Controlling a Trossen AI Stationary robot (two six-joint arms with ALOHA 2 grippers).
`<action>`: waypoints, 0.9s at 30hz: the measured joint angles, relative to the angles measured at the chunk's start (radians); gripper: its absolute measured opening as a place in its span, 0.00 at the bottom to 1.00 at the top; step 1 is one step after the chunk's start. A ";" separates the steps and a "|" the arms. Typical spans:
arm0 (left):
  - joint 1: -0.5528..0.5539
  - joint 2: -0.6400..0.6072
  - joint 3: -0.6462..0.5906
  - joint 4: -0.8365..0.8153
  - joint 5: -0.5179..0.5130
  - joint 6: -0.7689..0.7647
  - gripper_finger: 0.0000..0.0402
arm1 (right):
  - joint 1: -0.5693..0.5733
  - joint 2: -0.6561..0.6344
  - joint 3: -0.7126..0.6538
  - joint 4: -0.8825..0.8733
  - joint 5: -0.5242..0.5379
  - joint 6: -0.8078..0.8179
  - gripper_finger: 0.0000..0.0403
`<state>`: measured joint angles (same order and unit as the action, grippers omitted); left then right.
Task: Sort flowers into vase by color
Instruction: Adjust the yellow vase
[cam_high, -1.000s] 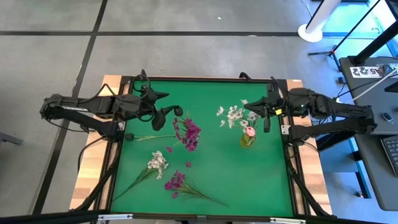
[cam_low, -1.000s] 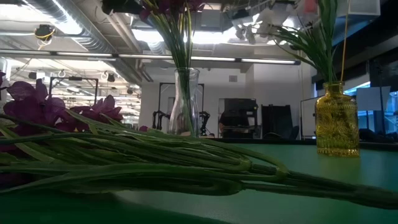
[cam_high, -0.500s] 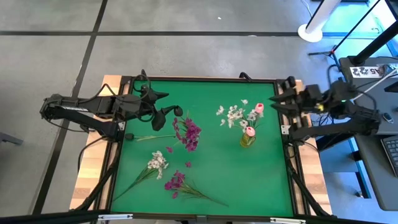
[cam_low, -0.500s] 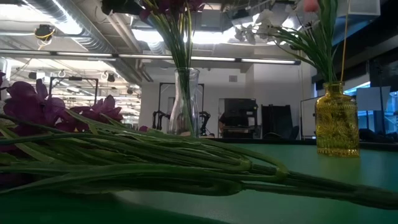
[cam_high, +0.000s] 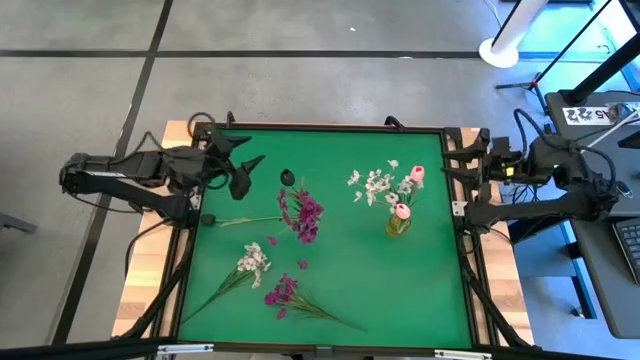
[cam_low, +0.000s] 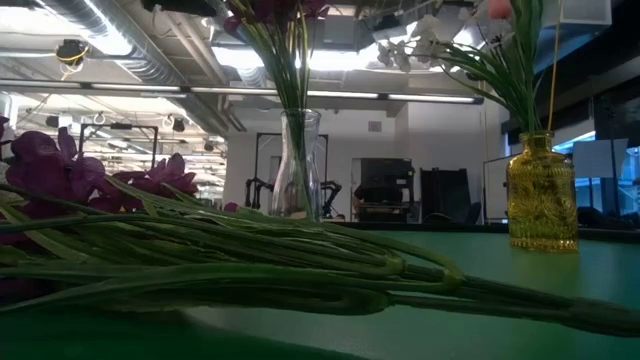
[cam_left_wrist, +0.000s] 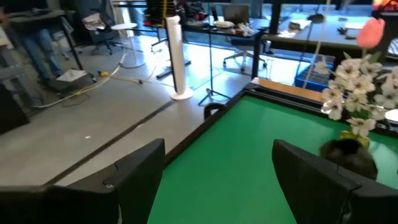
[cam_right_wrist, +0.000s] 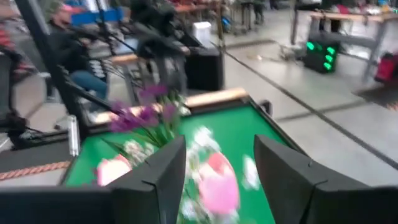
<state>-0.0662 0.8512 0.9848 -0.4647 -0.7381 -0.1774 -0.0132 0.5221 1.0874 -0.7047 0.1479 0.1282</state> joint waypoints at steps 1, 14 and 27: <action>0.000 -0.015 0.000 -0.017 -0.008 -0.006 0.73 | 0.000 -0.005 0.001 -0.032 0.020 0.016 0.47; 0.000 -0.111 0.000 -0.349 -0.009 -0.269 0.73 | 0.000 -0.001 -0.066 -0.321 -0.073 0.214 0.47; 0.000 -0.072 0.000 -0.400 -0.008 -0.327 0.73 | 0.001 -0.007 -0.462 -0.350 -0.134 0.461 0.47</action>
<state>-0.0658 0.7788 0.9848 -0.8642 -0.7460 -0.5045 -0.0124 0.5148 0.6250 -1.0543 0.0138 0.5889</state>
